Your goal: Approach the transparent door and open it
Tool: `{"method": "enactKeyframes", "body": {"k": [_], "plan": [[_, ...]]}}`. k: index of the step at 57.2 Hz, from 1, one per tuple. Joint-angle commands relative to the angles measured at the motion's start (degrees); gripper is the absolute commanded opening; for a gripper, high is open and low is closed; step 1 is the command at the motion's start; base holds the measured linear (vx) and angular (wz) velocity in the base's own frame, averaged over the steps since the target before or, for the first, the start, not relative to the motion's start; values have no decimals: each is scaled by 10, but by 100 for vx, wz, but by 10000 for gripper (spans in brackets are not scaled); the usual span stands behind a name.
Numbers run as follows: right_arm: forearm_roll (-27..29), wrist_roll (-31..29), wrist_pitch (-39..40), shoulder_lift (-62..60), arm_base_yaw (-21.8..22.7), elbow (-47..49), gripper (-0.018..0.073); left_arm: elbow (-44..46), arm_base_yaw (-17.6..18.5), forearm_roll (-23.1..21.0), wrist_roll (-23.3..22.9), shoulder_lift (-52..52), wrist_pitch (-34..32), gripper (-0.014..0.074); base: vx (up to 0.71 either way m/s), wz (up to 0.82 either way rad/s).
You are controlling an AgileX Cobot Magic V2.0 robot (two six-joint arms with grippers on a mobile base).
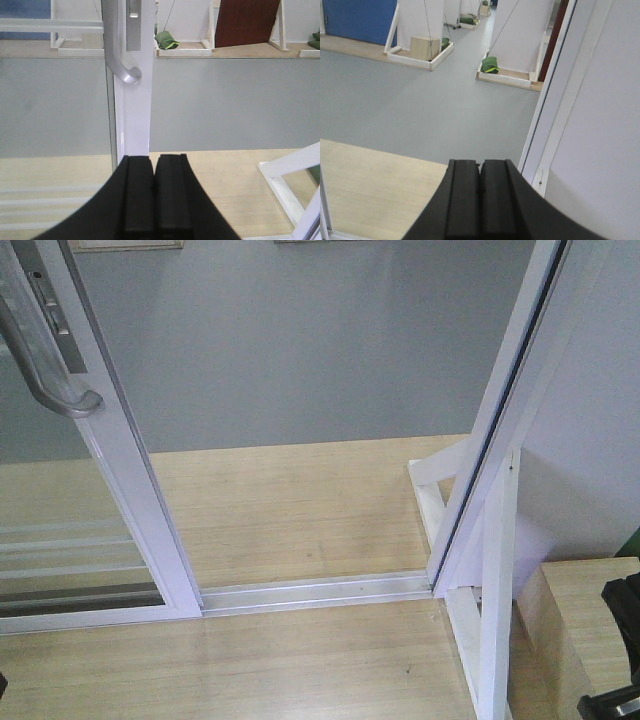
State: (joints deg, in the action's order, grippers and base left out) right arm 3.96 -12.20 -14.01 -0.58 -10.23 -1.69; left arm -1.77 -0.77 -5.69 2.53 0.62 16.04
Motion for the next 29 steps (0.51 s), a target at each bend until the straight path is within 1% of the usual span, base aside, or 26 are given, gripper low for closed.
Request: {"method": "enactKeyframes", "body": {"k": [1, 29], "plan": [[-4, -5, 38, -9, 5, -3, -4, -9, 2, -6, -3, 8, -45, -6, 0, 0], [-4, -5, 38, -9, 6, -3, -4, -9, 2, -6, -3, 8, -45, -6, 0, 0]]}}
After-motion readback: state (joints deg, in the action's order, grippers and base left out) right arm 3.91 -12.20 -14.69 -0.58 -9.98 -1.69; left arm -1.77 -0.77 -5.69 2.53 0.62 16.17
